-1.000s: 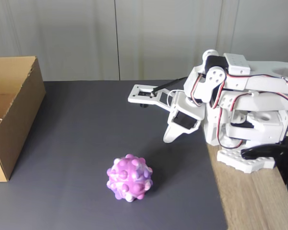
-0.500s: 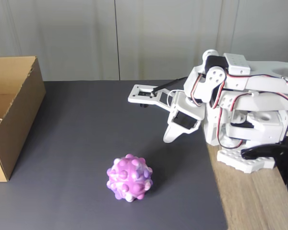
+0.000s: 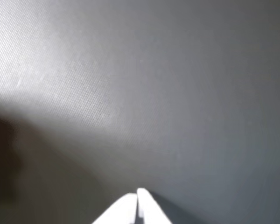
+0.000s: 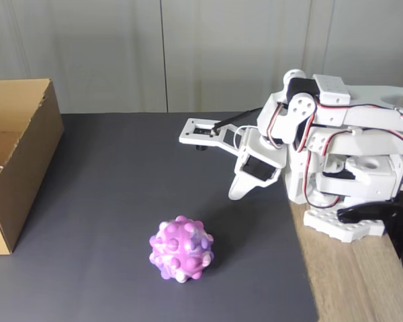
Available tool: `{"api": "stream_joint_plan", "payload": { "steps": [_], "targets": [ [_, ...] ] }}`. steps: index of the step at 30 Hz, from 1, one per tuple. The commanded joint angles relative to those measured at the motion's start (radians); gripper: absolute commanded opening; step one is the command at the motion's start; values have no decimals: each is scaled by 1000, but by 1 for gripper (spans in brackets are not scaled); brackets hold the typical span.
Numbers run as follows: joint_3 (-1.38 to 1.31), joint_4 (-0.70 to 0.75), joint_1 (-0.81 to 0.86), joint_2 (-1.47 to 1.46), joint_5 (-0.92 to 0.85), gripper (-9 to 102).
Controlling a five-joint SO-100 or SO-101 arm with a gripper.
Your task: Grasp a ball and put it in the box.
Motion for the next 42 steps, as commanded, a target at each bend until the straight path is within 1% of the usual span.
{"api": "stream_joint_plan", "payload": {
  "steps": [1, 23, 28, 34, 37, 42],
  "targets": [
    [2, 14, -8, -9, 6, 1],
    [2, 14, -8, -9, 6, 1],
    [2, 12, 54, -9, 8, 1],
    [2, 14, 87, -11, 15, 1],
    [2, 14, 80, -11, 17, 0],
    [2, 17, 55, -11, 34, 3]
  ]
}}
